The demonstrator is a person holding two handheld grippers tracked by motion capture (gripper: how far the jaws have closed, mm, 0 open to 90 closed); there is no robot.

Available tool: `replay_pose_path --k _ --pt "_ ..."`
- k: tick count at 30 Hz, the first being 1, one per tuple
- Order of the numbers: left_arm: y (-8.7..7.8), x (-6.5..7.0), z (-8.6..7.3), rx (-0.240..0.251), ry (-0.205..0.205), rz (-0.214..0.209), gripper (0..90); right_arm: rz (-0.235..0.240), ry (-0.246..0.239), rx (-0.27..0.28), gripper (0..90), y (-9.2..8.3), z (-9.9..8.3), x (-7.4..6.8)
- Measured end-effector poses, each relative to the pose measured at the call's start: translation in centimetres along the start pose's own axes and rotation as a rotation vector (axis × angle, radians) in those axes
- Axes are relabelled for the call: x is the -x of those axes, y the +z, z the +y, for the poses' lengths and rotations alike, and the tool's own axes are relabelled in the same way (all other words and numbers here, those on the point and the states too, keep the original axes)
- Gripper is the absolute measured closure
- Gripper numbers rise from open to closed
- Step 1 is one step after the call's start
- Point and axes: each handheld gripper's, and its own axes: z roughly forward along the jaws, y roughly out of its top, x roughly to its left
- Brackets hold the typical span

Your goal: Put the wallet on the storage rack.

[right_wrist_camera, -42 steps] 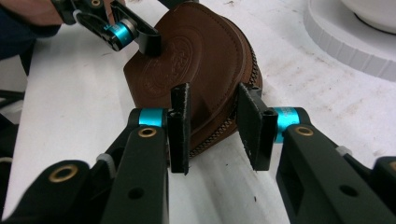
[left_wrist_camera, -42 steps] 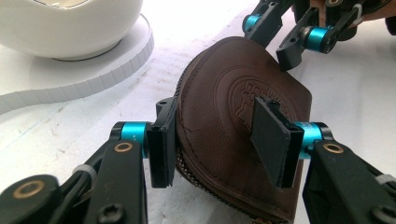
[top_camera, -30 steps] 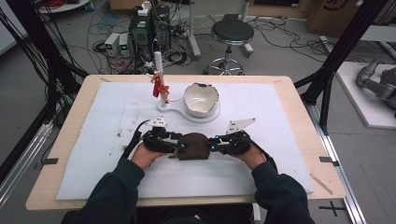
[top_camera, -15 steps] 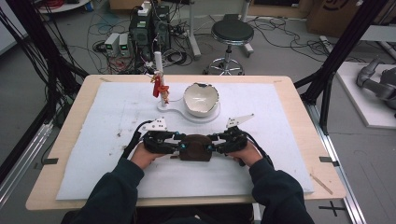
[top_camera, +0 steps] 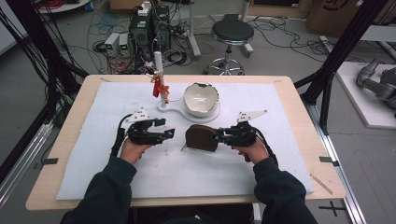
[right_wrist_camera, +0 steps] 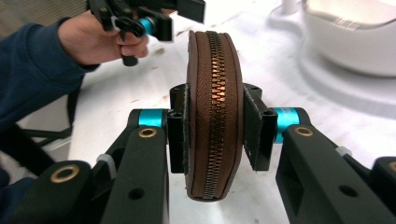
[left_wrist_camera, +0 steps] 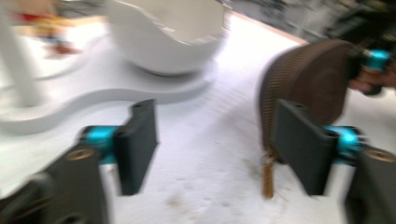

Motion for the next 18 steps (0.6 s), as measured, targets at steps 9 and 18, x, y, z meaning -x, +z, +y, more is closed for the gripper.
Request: replay_pose_path --k 9,18 --pt "-3.0 -2.4 -0.2 0.032 0.003 0.100 21.0 -0.106 -0.083 0.042 67.1 -1.9 2.0 -0.4" --pt "-3.5 -3.6 -0.8 0.019 -0.039 0.134 21.1 -0.174 -0.112 0.109 67.1 -3.4 6.0 0.5"
